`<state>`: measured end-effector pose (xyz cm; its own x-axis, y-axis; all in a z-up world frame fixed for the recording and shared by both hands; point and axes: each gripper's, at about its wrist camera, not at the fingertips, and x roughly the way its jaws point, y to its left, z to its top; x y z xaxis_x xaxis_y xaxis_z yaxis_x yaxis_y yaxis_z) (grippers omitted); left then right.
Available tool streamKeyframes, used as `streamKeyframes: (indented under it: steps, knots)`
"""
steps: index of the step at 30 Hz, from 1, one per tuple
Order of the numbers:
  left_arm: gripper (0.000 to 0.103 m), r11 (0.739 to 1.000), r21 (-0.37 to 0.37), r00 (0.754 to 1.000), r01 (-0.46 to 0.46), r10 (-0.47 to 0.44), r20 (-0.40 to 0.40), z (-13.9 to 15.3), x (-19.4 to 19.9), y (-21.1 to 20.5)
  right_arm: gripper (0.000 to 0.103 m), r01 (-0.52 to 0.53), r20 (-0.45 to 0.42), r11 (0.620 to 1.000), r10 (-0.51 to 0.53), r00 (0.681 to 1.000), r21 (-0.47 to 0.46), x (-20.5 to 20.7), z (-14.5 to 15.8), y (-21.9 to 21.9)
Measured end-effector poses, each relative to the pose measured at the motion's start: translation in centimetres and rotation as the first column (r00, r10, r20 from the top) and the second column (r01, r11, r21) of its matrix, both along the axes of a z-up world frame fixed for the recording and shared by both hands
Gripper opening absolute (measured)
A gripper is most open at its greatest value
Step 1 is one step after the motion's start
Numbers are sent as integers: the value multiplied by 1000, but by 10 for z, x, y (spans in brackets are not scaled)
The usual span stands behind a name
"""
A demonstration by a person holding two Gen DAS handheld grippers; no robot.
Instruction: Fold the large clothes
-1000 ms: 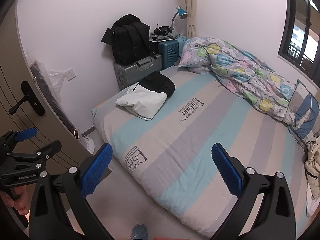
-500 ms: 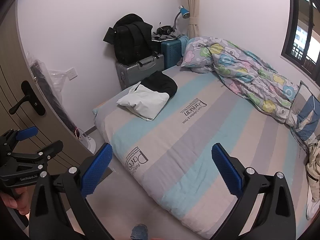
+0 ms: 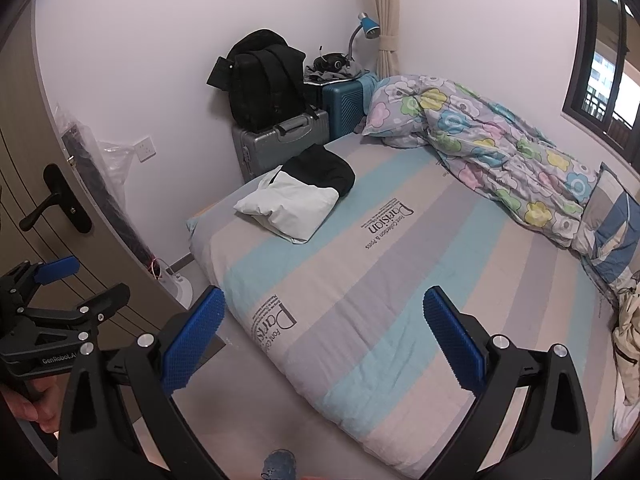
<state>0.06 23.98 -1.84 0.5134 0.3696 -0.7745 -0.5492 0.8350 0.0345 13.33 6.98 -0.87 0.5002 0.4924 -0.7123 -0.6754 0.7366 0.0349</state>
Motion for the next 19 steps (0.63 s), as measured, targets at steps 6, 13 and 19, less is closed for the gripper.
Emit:
streamKeyframes:
  steps: [6,13,19]
  knots:
    - [97,999,36,1000,-12,12,8,2,-1,-6,96,-2,-2,1000,2,1000,4,0,1,1]
    - [97,1000,18,1000,-5,5,10,3,0,-6,96,-3,1,1000,3,1000,5,0,2,1]
    - [97,1000,15,1000,2,-2,7,4,0,-6,96,-1,4,1000,1,1000,2,0,2,1]
